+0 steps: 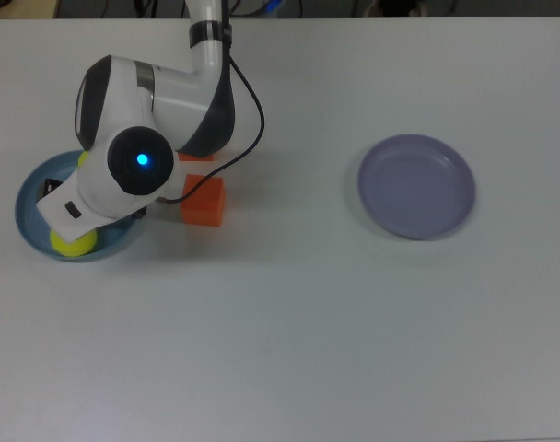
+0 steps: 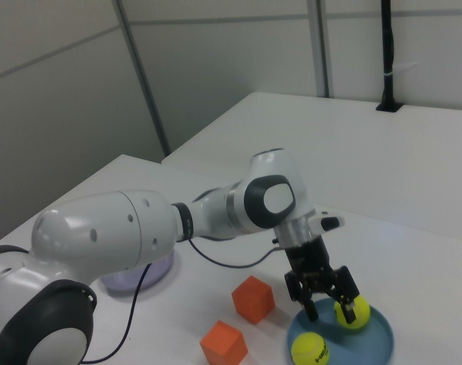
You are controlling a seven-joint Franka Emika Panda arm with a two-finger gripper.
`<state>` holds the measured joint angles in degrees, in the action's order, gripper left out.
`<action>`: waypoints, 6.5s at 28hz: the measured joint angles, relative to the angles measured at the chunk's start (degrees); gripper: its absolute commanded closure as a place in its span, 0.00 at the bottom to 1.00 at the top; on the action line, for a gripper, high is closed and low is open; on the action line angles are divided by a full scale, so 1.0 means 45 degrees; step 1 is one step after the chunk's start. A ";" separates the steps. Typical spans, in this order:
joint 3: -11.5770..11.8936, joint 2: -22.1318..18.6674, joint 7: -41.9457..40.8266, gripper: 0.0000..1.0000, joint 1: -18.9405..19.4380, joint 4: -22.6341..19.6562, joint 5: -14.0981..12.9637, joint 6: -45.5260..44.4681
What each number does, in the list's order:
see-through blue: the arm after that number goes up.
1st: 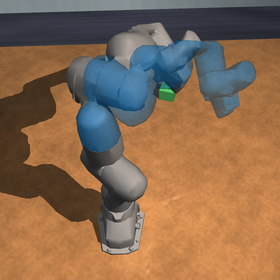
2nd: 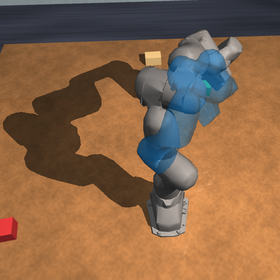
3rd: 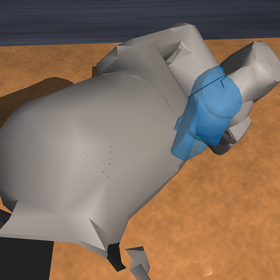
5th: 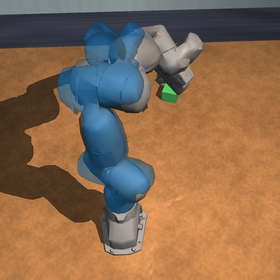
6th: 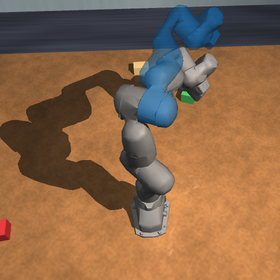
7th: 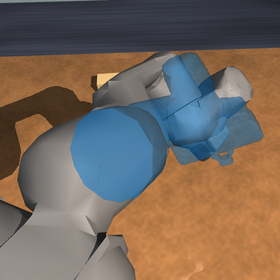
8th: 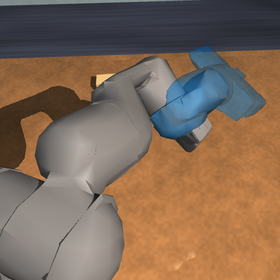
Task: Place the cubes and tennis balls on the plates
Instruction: 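Carry the second ball onto the blue plate and release it, then lift the open gripper and move it above an orange cube, then lower the gripper and grasp the orange cube, then carry the orange cube onto the lavender plate and release it, then move the gripper to the remaining orange cube and grasp it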
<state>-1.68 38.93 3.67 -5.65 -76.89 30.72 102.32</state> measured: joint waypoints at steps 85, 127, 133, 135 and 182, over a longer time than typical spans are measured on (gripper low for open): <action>-0.1619 -0.2851 0.0830 0.00 0.1753 -0.3464 -0.1092 0.0416; -0.4113 -0.2527 0.2817 1.00 0.3948 -0.1835 -0.0118 0.0927; -0.4228 -0.2261 0.3305 1.00 0.5311 -0.2010 -0.0118 0.0927; -0.4229 -0.2066 0.3451 1.00 0.5628 -0.2072 -0.0116 0.0927; -0.3806 -0.2722 0.1169 0.00 0.2276 -0.1844 0.0028 -0.5707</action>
<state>-18.81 26.68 8.94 4.59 -85.18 30.85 76.64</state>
